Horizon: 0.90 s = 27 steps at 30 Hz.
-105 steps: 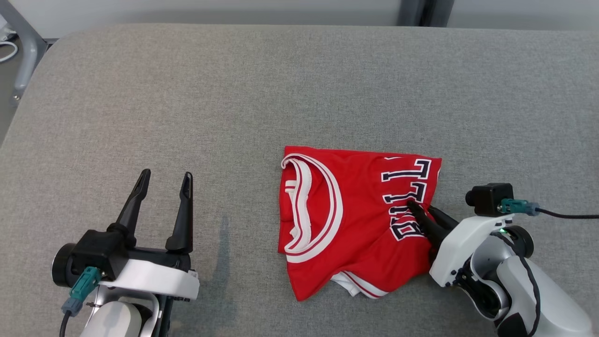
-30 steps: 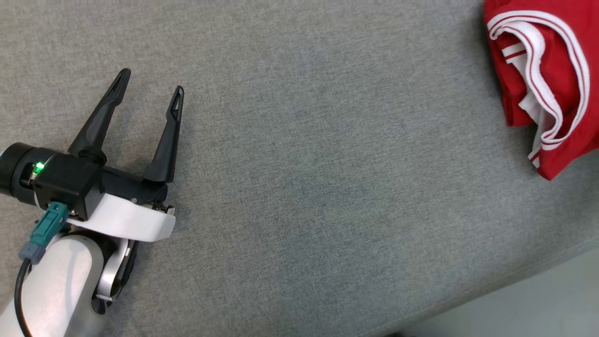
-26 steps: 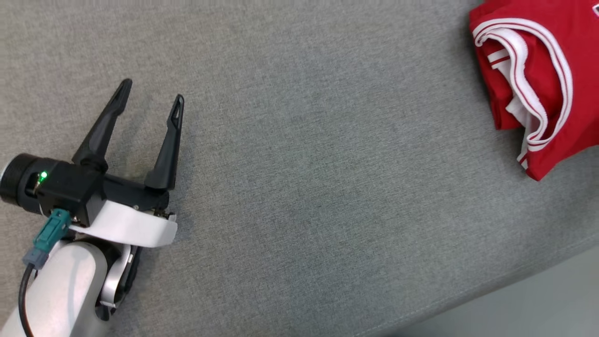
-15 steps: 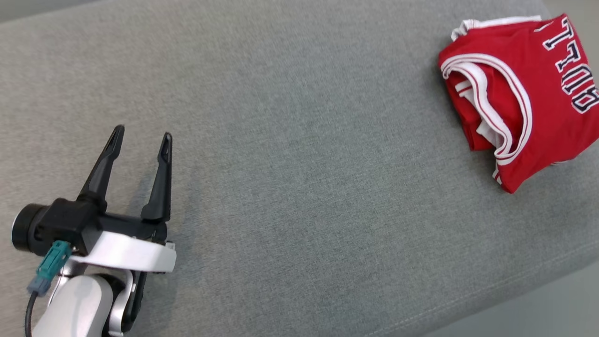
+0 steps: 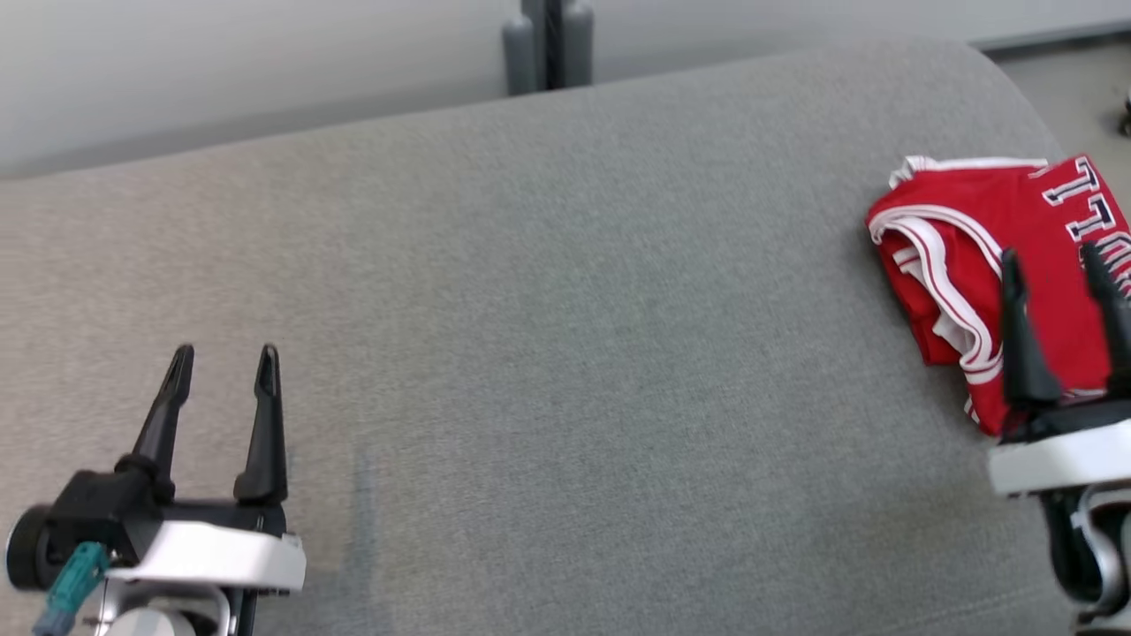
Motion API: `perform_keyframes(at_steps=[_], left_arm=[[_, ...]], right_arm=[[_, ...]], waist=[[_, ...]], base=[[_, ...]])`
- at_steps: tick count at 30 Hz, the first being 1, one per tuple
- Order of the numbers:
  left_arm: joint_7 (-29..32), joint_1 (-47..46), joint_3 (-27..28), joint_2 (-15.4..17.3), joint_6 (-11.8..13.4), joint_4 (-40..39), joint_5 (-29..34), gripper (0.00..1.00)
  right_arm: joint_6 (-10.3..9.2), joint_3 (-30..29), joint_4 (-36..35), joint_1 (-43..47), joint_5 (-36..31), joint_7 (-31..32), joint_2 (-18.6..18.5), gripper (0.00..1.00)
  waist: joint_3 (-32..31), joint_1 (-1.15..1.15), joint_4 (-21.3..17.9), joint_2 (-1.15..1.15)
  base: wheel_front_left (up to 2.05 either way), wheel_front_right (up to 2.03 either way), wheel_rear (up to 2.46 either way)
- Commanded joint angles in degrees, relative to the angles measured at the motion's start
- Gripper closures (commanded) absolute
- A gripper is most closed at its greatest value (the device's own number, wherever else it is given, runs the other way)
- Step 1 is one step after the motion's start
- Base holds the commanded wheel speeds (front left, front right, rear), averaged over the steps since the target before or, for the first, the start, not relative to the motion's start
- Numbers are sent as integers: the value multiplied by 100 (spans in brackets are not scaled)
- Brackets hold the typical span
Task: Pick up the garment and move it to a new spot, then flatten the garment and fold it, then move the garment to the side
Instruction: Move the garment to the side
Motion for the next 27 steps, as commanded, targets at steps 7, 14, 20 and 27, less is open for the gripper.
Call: perform_keyframes(at_steps=[7,14,20,27], left_arm=[[-24,576,15,48,93,-45,-94,0],[66,941,-55,109,144,-85,-102,0],[155,1088,-86,174,191,-140,-79,0],[293,1234,-87,215,317,-186,-97,0]], right_arm=[[-4,78,-674,757,-431,532,319,0],[-3,119,-989,1334,-578,826,448,0],[-3,130,-1108,1644,-593,948,514,0],[-3,92,-1135,1889,-641,989,557,0]], waist=[[-727,0,438,0],[-1122,0,593,0],[-1253,0,676,0],[-1353,0,755,0]], base=[[0,0,0],[0,0,0],[0,0,0],[0,0,0]])
